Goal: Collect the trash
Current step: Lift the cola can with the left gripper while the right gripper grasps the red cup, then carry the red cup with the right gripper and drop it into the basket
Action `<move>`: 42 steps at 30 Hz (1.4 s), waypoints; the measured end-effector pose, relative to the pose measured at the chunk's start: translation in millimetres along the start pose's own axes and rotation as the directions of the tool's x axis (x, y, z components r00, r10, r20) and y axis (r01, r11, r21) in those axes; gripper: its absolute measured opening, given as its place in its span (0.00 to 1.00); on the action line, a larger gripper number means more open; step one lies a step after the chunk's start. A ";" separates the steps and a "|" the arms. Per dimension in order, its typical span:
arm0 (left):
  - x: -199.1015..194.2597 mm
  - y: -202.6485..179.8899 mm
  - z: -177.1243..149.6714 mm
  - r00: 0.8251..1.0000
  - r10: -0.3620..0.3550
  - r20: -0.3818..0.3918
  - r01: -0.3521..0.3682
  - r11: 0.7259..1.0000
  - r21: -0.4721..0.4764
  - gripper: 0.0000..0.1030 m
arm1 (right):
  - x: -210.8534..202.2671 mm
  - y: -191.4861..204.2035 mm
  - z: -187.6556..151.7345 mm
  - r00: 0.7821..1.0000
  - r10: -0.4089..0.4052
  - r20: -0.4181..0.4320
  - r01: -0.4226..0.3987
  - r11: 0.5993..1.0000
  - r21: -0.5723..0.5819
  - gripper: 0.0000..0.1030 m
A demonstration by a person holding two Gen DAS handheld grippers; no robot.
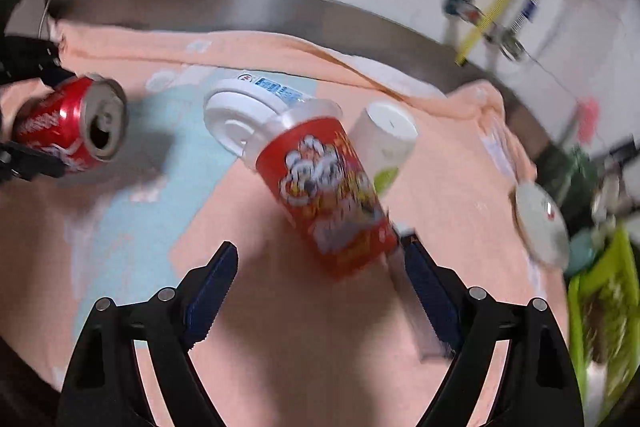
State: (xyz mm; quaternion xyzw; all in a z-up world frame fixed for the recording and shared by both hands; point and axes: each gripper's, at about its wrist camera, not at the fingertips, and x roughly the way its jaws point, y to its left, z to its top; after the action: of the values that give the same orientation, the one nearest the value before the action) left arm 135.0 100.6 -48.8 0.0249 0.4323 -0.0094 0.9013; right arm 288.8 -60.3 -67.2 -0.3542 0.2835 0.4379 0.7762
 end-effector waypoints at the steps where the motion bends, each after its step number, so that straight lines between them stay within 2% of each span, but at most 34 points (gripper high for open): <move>1: -0.1 1.8 -1.1 1.000 0.000 0.000 0.000 1.000 -0.005 0.70 | 6.7 0.1 5.3 1.000 -0.008 -0.009 0.008 1.000 -0.030 0.80; 4: 0.5 6.9 -3.3 1.000 0.003 -0.002 -0.003 1.000 -0.017 0.70 | 22.8 -1.2 16.4 0.999 -0.020 -0.032 0.017 0.995 -0.099 0.80; 10: 3.0 11.0 -3.7 1.000 -0.003 -0.002 0.003 1.000 -0.027 0.70 | 45.6 -5.3 30.1 0.997 -0.007 -0.076 -0.005 0.987 -0.162 0.79; 14: 4.5 12.7 -4.5 1.000 -0.010 -0.003 0.010 0.999 -0.031 0.70 | 61.2 -1.7 34.2 0.994 -0.041 -0.106 0.017 0.977 -0.214 0.78; 19: 6.4 13.8 -8.4 1.000 -0.017 -0.005 0.016 0.999 -0.036 0.70 | 76.3 5.7 31.7 0.989 -0.060 -0.132 0.026 0.968 -0.250 0.73; 21: 6.5 13.8 -9.2 1.000 -0.021 -0.006 0.020 0.999 -0.036 0.70 | 79.8 8.7 29.1 0.986 -0.101 -0.131 0.063 0.962 -0.264 0.68; 32: 5.3 11.0 -11.9 0.999 -0.043 -0.005 0.043 0.998 -0.048 0.65 | 39.6 15.4 22.5 0.991 -0.055 -0.121 0.039 0.990 -0.134 0.67; 42: 1.1 -3.8 -22.0 0.998 -0.066 -0.008 0.066 0.997 -0.035 0.63 | -4.8 30.3 -9.7 0.991 -0.027 -0.129 0.033 0.998 0.045 0.67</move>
State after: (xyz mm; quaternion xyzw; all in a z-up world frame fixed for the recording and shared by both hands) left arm 118.4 98.0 -63.5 -0.0052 0.4370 -0.0316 0.8989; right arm 258.7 -59.3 -78.4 -0.3675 0.3378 0.3957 0.7709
